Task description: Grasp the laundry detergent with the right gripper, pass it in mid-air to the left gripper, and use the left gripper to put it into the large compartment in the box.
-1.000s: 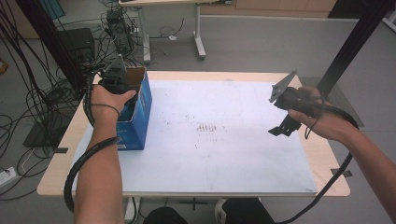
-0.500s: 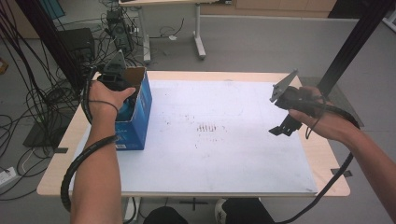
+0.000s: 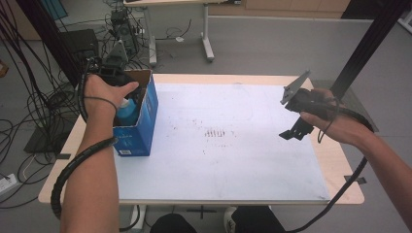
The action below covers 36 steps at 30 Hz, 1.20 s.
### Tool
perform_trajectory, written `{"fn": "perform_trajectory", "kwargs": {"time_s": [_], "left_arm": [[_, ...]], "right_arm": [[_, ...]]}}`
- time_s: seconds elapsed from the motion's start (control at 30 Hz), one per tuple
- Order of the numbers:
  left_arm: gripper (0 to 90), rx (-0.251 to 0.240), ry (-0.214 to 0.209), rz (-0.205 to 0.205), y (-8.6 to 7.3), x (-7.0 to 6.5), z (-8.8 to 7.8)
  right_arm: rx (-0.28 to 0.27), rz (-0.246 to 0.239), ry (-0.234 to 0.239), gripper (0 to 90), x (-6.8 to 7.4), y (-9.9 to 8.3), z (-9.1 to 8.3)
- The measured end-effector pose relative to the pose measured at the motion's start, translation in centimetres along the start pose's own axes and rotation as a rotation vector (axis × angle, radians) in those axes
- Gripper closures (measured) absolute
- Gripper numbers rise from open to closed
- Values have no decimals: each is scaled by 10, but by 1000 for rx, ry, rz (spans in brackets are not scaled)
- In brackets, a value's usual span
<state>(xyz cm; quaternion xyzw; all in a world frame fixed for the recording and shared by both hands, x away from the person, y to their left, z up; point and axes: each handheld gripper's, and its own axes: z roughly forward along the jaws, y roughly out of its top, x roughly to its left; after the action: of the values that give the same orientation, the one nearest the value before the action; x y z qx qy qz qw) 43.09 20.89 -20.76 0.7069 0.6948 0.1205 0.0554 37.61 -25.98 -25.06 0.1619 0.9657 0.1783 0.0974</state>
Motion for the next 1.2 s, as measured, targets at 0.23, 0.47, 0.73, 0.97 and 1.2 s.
{"fn": "perform_trajectory", "kwargs": {"time_s": [0.23,0.47,0.73,0.97,1.2], "left_arm": [[109,-25,-8,56,9,-23,-16],[83,-49,-21,117,20,-50,-29],[75,-46,-48,185,35,-88,-28],[75,-50,-64,205,51,-112,-24],[65,-55,-72,224,63,-127,-22]], "right_arm": [[4,-1,3,9,-1,1,-2],[6,5,-1,9,-3,1,-6],[1,2,4,9,-3,0,-5],[8,3,7,9,-9,-3,-4],[16,9,8,9,-14,-4,-5]]}}
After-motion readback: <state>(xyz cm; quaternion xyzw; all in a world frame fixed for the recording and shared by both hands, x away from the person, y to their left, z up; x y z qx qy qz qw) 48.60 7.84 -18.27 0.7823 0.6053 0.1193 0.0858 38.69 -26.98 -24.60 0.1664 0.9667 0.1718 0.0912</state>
